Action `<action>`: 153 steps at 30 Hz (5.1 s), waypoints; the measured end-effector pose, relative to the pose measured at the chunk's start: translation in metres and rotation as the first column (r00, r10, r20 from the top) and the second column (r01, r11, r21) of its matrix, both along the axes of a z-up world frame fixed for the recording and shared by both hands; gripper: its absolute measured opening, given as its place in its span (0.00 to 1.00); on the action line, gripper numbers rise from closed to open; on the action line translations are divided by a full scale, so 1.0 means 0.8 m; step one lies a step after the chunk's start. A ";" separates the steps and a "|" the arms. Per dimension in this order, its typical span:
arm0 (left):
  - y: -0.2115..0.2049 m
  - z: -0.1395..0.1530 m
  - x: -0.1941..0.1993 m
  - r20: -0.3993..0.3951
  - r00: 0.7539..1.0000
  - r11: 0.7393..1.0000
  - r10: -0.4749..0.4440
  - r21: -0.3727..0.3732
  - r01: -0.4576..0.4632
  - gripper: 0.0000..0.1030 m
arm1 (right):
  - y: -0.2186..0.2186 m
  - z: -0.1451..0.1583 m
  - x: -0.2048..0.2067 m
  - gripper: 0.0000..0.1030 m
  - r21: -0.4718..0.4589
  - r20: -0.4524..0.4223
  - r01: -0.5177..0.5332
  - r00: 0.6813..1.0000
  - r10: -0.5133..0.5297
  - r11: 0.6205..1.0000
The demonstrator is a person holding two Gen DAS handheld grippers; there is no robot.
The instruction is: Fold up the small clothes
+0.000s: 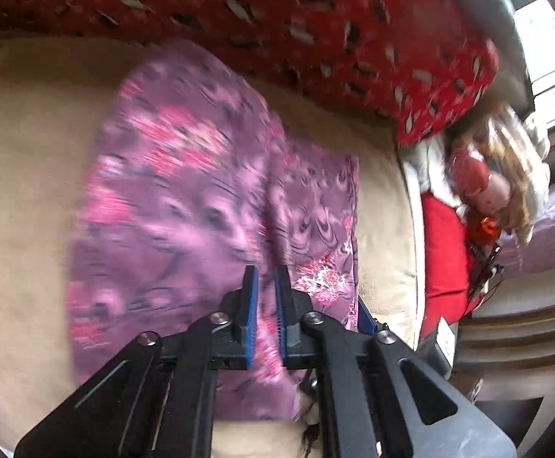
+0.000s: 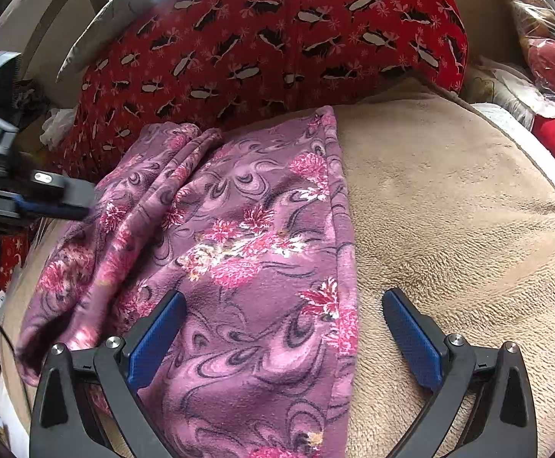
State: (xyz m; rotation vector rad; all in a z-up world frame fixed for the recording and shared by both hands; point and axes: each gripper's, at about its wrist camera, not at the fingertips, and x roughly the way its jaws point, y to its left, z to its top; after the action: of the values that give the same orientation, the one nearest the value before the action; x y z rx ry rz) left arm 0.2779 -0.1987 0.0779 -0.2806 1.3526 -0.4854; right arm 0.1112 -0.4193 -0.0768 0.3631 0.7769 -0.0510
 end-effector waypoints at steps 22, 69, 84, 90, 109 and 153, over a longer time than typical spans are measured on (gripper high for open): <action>0.146 -0.070 0.043 -0.078 0.976 0.976 0.206 -0.057 -0.210 0.45 | 0.067 0.049 0.095 0.93 0.325 0.015 -0.155 0.987 0.159 0.933; 0.010 -0.056 -0.006 0.145 0.989 0.941 -0.010 0.337 -0.040 0.58 | -0.101 0.051 0.076 0.12 0.314 -0.010 0.011 1.000 -0.008 0.949; 0.018 -0.040 -0.047 0.162 0.986 0.921 -0.047 0.389 -0.020 0.58 | -0.057 0.031 -0.002 0.10 0.265 -0.066 -0.065 0.994 0.085 0.962; 0.051 -0.039 -0.070 0.092 0.996 0.953 -0.014 0.302 -0.015 0.58 | -0.067 0.056 -0.037 0.19 0.377 0.007 -0.039 0.999 0.039 0.925; 0.030 -0.048 0.033 -0.016 0.999 0.988 0.050 0.146 -0.047 0.59 | -0.061 0.065 0.079 0.56 0.322 -0.070 -0.004 0.997 0.028 0.947; 0.006 -0.058 0.013 0.027 1.000 0.992 0.009 0.125 -0.013 0.27 | -0.048 0.029 0.064 0.31 0.308 -0.045 -0.110 0.991 0.130 0.945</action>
State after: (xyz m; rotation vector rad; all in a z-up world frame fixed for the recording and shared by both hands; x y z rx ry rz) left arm 0.2886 -0.1938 0.0313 -0.1784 1.3495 -0.3922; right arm 0.1625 -0.4579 -0.0539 0.6088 0.8722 0.1745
